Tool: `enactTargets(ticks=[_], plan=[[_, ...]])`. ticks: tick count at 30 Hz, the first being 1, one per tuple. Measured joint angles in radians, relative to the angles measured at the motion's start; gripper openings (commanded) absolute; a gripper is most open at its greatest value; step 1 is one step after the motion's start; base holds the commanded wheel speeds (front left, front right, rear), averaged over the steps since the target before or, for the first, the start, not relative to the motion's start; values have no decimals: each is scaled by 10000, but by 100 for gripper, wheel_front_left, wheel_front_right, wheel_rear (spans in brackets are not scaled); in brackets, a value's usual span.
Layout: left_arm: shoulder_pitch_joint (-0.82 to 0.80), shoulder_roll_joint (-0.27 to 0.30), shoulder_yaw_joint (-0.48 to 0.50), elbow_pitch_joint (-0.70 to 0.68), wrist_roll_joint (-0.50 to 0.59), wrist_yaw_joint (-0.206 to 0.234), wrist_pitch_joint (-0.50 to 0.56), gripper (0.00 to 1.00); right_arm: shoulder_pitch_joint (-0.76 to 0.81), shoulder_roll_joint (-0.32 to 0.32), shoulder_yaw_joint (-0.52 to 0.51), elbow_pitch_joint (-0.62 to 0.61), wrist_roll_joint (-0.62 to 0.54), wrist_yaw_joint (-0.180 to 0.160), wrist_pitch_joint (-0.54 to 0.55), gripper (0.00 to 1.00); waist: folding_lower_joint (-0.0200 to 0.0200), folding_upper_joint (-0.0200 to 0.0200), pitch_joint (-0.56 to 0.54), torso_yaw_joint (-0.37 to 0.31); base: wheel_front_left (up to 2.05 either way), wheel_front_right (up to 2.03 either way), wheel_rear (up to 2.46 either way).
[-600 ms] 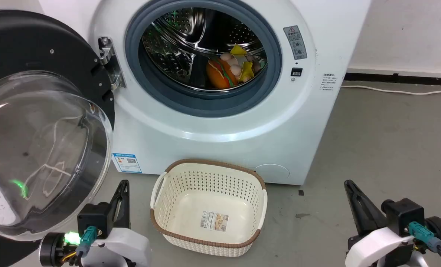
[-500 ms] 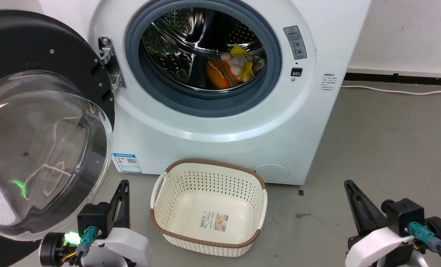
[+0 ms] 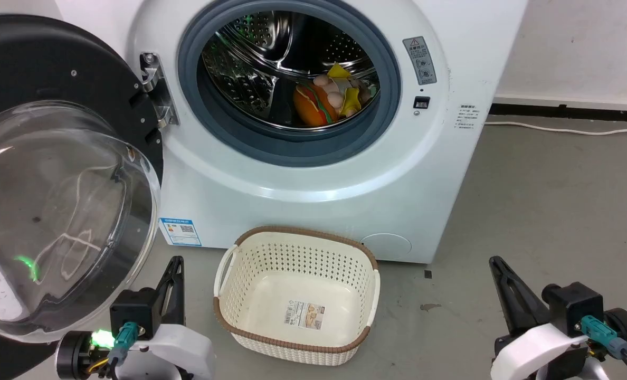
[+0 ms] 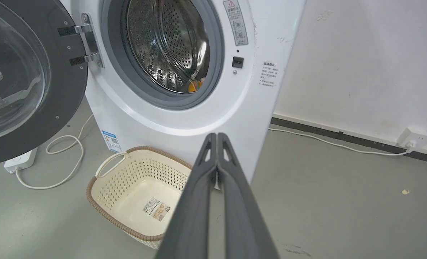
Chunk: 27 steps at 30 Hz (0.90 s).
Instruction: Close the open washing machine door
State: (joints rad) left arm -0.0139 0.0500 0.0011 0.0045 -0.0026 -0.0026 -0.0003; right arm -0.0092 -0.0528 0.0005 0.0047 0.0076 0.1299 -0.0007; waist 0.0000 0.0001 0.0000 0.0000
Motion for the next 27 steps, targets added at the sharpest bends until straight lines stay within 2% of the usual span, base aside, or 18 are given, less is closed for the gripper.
enactTargets(ticks=[24, 25, 27], plan=[[0, 0, -6, 0, 0, 0, 0, 0, 0, 0, -2, 0, 0, 0, 0, 0, 0, 0, 0, 0, 0, 0, 0], [0, 0, -6, 0, 0, 0, 0, 100, 0, 0, -2, 0, 0, 0, 0, 100, 0, 0, 0, 0, 0, 0, 0], [-4, 0, -2, 6, -2, -2, 0, 100, -1, 0, -2, 6, 6, 0, 0, 100, 0, 0, 0, 0, 0, 0, 0]])
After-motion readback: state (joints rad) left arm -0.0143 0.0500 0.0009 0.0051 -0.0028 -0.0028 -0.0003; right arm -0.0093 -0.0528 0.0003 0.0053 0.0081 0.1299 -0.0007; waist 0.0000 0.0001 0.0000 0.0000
